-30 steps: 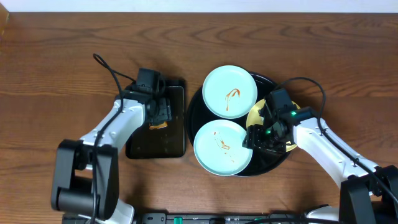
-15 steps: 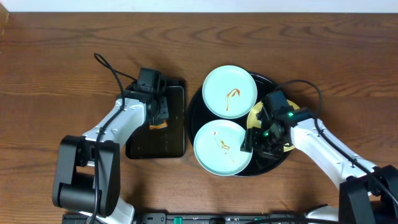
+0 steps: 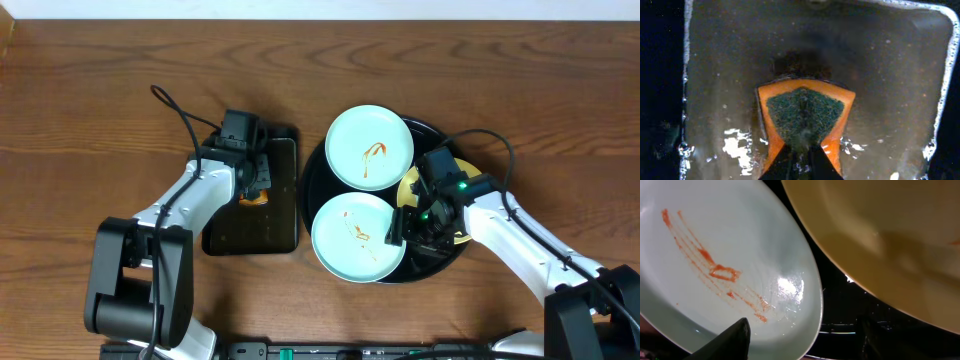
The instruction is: Clean dirty plates on tray and stack at the side
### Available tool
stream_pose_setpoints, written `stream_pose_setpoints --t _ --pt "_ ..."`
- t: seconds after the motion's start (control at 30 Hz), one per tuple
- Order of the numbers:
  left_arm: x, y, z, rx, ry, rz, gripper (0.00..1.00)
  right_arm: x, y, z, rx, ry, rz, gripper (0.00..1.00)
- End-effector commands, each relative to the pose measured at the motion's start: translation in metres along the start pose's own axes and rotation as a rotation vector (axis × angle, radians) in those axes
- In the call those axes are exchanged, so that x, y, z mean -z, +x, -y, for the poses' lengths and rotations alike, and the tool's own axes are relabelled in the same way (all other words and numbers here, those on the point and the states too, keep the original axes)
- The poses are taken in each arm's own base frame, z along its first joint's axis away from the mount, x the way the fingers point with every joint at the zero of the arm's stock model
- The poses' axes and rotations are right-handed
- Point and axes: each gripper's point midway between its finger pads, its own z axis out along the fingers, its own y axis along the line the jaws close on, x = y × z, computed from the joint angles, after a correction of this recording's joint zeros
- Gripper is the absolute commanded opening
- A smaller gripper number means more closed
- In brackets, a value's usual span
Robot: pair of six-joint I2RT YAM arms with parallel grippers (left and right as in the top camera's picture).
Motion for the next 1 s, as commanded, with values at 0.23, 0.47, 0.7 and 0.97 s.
stream_pose_setpoints --t 0.23,0.47,0.7,0.97 --pt "0.028 -0.006 -0.004 0.002 -0.021 0.029 0.08 0.000 -0.004 -0.003 0.008 0.021 0.021 0.68" --pt "0.038 0.000 -0.004 0.003 -0.005 0.023 0.07 0.000 -0.006 -0.006 0.014 0.012 0.033 0.69" --pt "0.009 0.025 -0.005 -0.002 0.003 -0.063 0.07 0.000 -0.007 -0.006 0.016 0.011 0.034 0.69" --pt "-0.019 0.040 -0.008 -0.005 -0.022 -0.133 0.07 0.000 -0.006 -0.006 0.015 0.011 0.032 0.69"
